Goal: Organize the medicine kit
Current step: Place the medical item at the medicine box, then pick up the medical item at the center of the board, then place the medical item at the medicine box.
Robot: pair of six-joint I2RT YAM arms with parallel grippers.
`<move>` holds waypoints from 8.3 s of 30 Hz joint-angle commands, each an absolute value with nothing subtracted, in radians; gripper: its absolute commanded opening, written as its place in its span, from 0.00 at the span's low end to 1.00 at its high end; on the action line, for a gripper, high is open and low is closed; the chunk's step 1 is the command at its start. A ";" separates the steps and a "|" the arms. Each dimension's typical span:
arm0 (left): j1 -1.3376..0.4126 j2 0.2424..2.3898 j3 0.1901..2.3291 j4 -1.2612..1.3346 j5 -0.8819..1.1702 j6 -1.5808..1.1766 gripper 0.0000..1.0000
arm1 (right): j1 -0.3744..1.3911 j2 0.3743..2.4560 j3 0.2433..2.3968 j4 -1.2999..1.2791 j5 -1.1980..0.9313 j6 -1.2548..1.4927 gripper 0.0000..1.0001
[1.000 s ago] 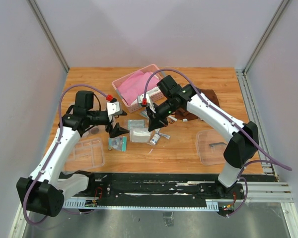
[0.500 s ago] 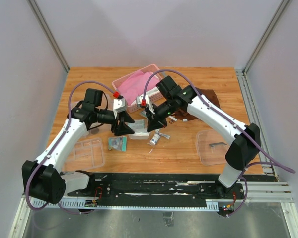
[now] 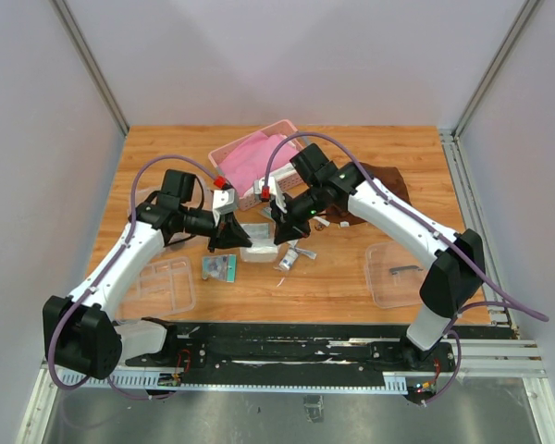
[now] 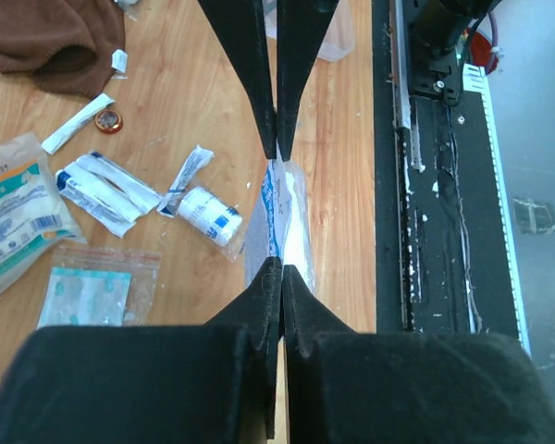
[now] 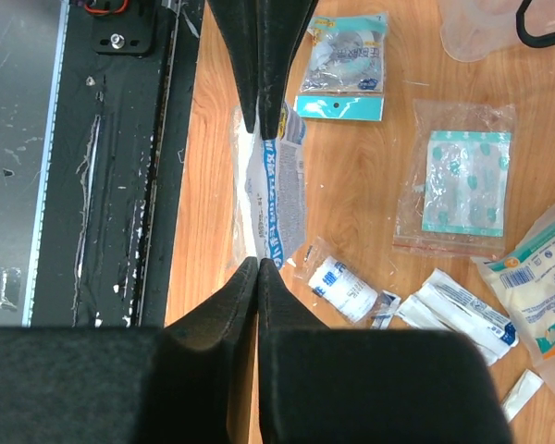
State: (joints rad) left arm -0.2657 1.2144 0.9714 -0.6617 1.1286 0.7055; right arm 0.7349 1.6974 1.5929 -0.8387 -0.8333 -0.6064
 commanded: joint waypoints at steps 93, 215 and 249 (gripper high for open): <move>0.087 1.427 0.893 -0.615 0.495 1.857 0.31 | 0.732 1.688 1.562 -0.862 -0.742 -0.641 0.45; 0.165 0.888 0.716 0.009 0.827 0.348 0.93 | 0.323 2.119 1.904 -0.631 -1.058 0.035 0.01; -0.197 1.032 0.925 -0.382 1.248 0.662 0.85 | 0.741 1.671 1.751 -1.022 -0.952 -0.662 0.00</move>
